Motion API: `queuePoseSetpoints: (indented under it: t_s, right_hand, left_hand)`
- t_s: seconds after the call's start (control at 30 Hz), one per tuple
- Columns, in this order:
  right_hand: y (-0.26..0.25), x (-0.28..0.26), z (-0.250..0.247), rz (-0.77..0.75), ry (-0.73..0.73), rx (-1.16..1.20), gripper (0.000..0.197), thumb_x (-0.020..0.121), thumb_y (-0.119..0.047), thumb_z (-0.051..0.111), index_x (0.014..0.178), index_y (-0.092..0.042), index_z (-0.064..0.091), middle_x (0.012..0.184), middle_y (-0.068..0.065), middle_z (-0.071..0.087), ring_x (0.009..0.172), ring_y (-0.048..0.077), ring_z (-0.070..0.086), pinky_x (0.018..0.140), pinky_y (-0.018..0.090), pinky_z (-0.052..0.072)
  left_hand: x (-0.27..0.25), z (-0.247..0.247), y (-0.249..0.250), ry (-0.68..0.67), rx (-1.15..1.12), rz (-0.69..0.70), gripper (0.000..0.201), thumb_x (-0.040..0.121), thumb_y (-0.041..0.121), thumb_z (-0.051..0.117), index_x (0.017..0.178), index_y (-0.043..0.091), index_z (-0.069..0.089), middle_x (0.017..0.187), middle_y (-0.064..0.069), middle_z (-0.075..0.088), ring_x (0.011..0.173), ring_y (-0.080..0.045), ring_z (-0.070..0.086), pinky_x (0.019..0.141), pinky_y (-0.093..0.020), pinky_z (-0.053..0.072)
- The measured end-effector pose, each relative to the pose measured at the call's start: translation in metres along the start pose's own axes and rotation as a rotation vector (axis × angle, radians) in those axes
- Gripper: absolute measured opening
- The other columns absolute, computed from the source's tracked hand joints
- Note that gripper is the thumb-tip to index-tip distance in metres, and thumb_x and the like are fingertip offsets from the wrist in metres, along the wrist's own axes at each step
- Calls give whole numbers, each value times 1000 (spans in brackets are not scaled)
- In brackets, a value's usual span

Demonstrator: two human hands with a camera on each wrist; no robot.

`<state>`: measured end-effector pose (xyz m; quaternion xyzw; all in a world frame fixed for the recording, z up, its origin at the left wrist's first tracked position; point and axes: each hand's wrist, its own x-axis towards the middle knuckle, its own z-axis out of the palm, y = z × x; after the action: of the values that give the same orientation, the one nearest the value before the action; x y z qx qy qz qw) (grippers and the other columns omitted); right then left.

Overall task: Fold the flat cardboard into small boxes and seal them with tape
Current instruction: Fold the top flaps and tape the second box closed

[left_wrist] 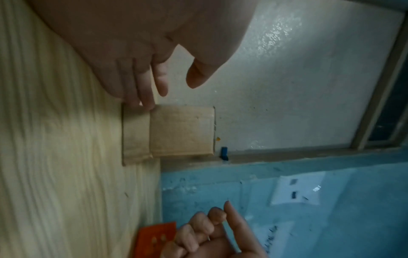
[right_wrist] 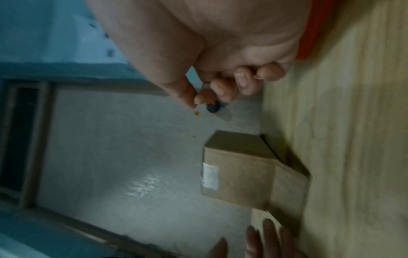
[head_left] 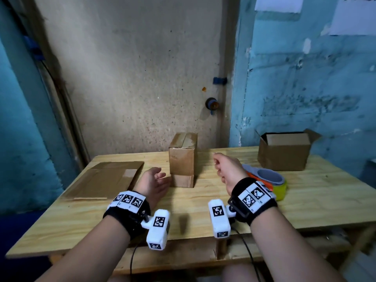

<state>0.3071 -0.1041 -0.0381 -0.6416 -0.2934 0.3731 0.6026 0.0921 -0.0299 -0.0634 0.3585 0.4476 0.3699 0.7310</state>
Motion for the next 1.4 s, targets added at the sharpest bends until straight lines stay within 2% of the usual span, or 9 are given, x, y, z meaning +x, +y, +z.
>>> queuePoseSetpoints:
  t_s: [0.17, 0.33, 0.5, 0.67, 0.93, 1.13, 1.23, 1.3, 1.4]
  right_hand:
    - [-23, -16, -48, -33, 147, 87, 15, 94, -32, 67, 93, -18, 68, 85, 5, 68, 70, 19, 62, 75, 39, 56]
    - [-22, -31, -90, 5, 167, -196, 34, 97, -37, 63, 117, -10, 62, 93, 8, 64, 79, 23, 65, 66, 33, 49]
    - [11, -3, -113, 26, 161, -493, 66, 50, -66, 69, 98, -21, 68, 105, 5, 75, 104, 33, 72, 99, 51, 56]
    - [11, 1, -111, 77, 185, -699, 36, 59, -46, 66, 92, -34, 58, 110, -4, 68, 112, 28, 65, 106, 48, 48]
    - [6, -6, -95, 12, 204, -794, 27, 90, -32, 76, 106, -37, 55, 120, -4, 67, 123, 26, 61, 117, 48, 36]
    - [6, -2, -92, -145, 184, -617, 17, 85, -42, 67, 100, -32, 69, 121, -4, 72, 120, 25, 65, 114, 49, 42]
    - [-3, -8, -90, -224, 128, -492, 20, 101, -18, 60, 111, -12, 76, 113, 9, 74, 105, 27, 69, 97, 41, 55]
    - [-4, -5, -89, -253, 89, -519, 24, 102, -7, 52, 96, -3, 74, 92, 10, 71, 84, 22, 64, 83, 37, 51]
    - [-2, -3, -85, -254, 15, -579, 29, 102, -11, 47, 78, -17, 64, 73, 4, 56, 70, 21, 50, 75, 35, 38]
  left_hand:
    - [-6, 44, -4, -192, -163, -283, 25, 95, 34, 47, 95, 10, 53, 88, -11, 63, 75, -26, 56, 70, -35, 42]
    - [2, 103, -21, -285, -171, -319, 27, 99, 32, 43, 87, 10, 55, 85, -9, 63, 76, -25, 58, 71, -35, 46]
    - [20, 128, -48, -292, -231, -266, 26, 104, 27, 39, 96, 6, 53, 90, -15, 70, 88, -30, 67, 80, -41, 56]
    - [31, 123, -52, -312, -198, -272, 49, 105, 29, 36, 138, -7, 42, 129, -26, 64, 105, -37, 66, 82, -44, 56]
    - [31, 116, -50, -319, -206, -265, 55, 106, 30, 39, 146, -8, 39, 139, -27, 57, 131, -37, 56, 101, -45, 47]
    - [34, 115, -53, -328, -193, -251, 54, 104, 35, 43, 141, -4, 43, 106, -22, 66, 94, -32, 67, 70, -39, 62]
    - [34, 120, -55, -305, -167, -183, 53, 98, 50, 54, 122, 3, 53, 100, -20, 65, 88, -29, 67, 82, -40, 57]
    - [31, 124, -57, -296, -155, -117, 59, 91, 62, 60, 110, 7, 58, 103, -17, 61, 86, -27, 65, 85, -40, 56]
    - [30, 123, -63, -302, -184, -49, 63, 87, 69, 62, 106, 9, 64, 107, -16, 59, 89, -25, 64, 85, -38, 59]
